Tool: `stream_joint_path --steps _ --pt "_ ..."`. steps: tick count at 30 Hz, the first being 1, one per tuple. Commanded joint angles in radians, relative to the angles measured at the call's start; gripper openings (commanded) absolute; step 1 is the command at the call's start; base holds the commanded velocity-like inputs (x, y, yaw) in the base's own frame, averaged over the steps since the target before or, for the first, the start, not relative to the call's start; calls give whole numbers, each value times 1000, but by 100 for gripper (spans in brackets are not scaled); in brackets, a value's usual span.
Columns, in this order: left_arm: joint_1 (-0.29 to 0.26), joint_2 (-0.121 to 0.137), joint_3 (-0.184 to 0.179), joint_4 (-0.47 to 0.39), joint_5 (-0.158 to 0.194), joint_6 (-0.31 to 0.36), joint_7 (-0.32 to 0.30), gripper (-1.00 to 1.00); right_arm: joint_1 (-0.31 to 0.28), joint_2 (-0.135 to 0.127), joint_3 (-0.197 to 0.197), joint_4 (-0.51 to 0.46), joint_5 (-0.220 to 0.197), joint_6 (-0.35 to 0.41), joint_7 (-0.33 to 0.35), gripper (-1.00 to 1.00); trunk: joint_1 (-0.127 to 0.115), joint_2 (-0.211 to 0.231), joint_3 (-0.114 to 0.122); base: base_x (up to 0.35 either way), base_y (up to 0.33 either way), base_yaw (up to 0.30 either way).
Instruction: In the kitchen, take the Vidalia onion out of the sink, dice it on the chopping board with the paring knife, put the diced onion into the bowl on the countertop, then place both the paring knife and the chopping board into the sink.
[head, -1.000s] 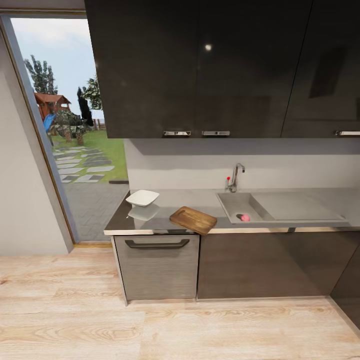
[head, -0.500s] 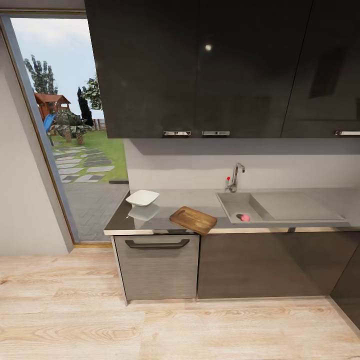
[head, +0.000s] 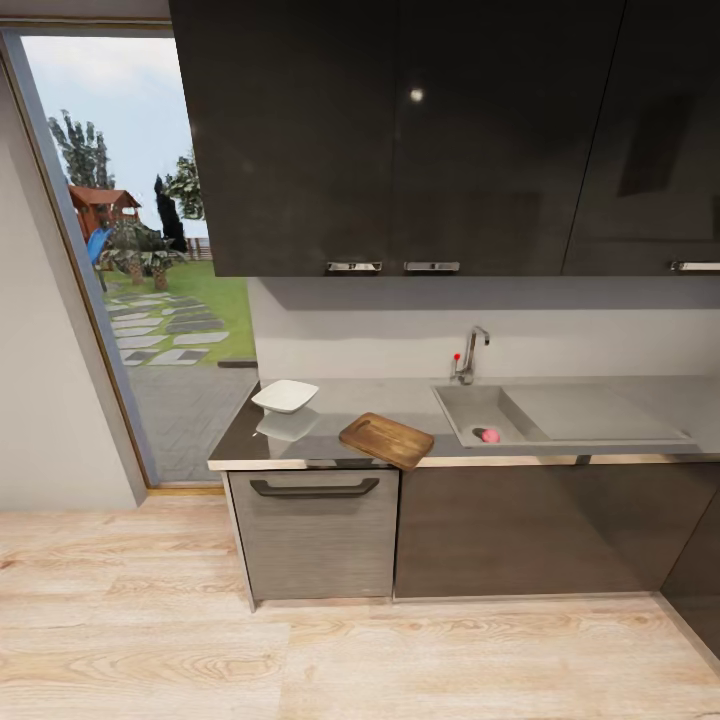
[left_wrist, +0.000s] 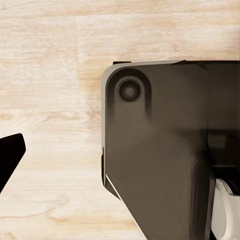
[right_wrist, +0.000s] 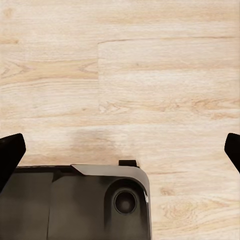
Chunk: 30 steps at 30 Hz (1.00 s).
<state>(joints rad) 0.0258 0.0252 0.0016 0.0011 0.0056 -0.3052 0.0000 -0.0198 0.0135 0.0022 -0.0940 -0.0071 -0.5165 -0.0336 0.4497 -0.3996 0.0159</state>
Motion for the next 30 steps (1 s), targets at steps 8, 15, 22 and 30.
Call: stream_joint_path --steps 8,15,22,30 --pt "0 0 0 0 1 -3 0 100 0 0 1 1 -1 -3 -3 100 0 0 0 0 0 0" --pt "0 0 0 0 1 -3 0 100 0 0 1 1 -1 -3 -3 100 0 0 0 0 0 0" --pt "0 0 0 0 1 -3 0 100 0 0 1 0 -1 -3 -3 100 0 0 0 0 0 0" --pt "0 0 0 0 1 -3 0 100 0 0 1 1 -1 -3 -3 100 0 0 0 0 0 0"
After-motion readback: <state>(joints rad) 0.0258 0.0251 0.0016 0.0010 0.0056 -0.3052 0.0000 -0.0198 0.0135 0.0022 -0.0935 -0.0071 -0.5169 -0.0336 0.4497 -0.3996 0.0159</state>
